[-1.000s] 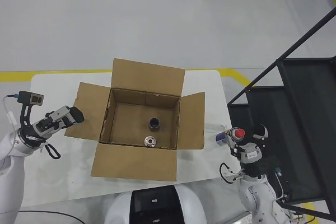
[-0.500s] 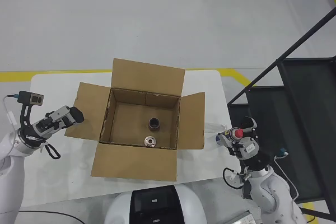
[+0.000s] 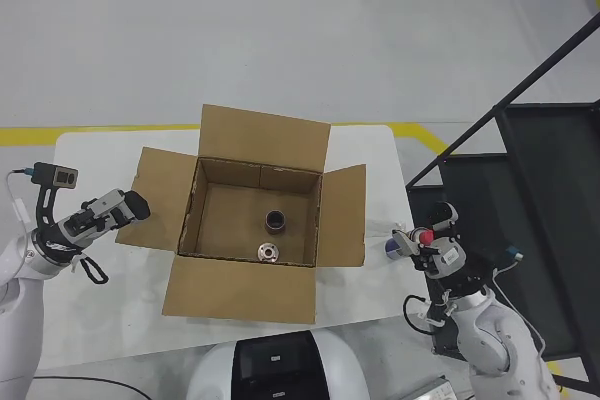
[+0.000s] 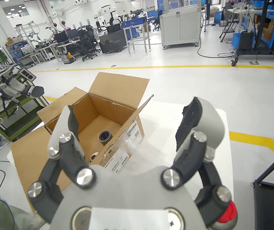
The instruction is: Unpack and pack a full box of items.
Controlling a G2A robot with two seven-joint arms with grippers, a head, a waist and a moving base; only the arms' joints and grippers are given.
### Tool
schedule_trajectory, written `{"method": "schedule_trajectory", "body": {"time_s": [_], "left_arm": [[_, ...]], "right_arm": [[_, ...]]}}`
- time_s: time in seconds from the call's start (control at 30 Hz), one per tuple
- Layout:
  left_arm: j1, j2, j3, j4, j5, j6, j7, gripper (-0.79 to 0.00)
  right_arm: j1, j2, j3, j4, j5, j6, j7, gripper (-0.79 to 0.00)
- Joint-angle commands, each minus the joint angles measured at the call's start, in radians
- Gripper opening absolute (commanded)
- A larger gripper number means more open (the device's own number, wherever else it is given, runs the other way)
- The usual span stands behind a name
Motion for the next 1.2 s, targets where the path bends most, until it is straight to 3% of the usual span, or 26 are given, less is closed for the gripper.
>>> {"method": "schedule_trajectory", "body": {"time_s": [0.0,0.3,0.43,0.63,0.83,0.93,1.17], "left_arm": [[0.0,0.0,0.0,0.0,0.0,0.0,0.0,0.0],[0.0,0.0,0.0,0.0,0.0,0.0,0.0,0.0],[0.0,0.0,0.0,0.0,0.0,0.0,0.0,0.0],[0.0,0.0,0.0,0.0,0.0,0.0,0.0,0.0],[0.0,0.0,0.0,0.0,0.0,0.0,0.0,0.0],[0.0,0.0,0.0,0.0,0.0,0.0,0.0,0.0],[0.0,0.0,0.0,0.0,0.0,0.0,0.0,0.0]], "right_arm": [[0.0,0.0,0.0,0.0,0.0,0.0,0.0,0.0],[0.007,0.001,0.001,-0.007,-0.01,0.003,0.012,0.0],[0.049,0.006,-0.002,-0.06,-0.065,0.076,0.156,0.0],[0.111,0.014,-0.064,-0.192,0.048,0.145,0.537,0.0],[0.187,0.015,-0.161,-0.212,0.226,0.264,0.769,0.0],[0.228,0.019,-0.194,-0.208,0.198,0.282,0.829,0.0],[0.255,0.019,-0.23,-0.192,0.198,0.294,0.83,0.0]]}}
